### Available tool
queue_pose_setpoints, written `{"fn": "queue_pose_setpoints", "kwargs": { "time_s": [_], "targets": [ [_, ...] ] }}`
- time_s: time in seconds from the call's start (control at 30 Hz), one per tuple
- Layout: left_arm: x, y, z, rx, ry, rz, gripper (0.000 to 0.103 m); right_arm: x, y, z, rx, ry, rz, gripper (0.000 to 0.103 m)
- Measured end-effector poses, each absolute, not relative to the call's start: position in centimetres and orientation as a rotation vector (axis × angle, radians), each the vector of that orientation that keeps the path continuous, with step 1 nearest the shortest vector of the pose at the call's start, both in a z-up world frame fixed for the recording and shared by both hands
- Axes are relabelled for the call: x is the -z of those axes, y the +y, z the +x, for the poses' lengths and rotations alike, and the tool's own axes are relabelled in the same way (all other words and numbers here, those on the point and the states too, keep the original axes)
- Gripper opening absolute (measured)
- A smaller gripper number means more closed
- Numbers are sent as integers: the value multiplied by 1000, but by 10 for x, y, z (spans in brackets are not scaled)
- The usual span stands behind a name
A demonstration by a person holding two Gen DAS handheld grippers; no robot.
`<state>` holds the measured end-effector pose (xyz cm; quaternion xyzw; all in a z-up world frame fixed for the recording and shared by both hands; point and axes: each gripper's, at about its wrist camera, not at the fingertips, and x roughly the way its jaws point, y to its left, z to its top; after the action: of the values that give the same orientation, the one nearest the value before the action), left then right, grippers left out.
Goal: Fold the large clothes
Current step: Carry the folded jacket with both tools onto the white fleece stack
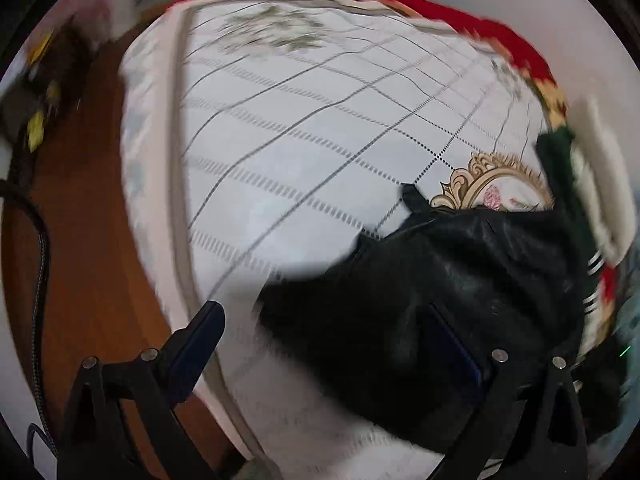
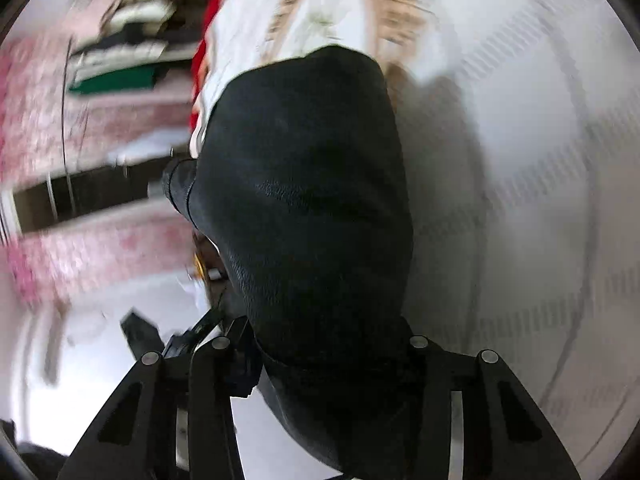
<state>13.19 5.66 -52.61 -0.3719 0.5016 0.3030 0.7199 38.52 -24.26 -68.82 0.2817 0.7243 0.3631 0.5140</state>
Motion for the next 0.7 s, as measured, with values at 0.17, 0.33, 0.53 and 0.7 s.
{"fn": "queue_pose_setpoints", "kwargs": {
  "time_s": [0.17,0.33,0.53,0.7],
  "targets": [
    [556,56,122,-640,1084,-1021,102,717,-263,360,-816,1783,727,75],
    [577,68,157,-595,1051,-1070,100,727,-257,368,-872,1730,757,90],
    [558,67,170,-642,990,-900,46,725,-228,368,-847,1687,711,81],
    [531,65,185,-618,992,-797,29,710,-224,365,-875,1653,793,49]
  ]
}}
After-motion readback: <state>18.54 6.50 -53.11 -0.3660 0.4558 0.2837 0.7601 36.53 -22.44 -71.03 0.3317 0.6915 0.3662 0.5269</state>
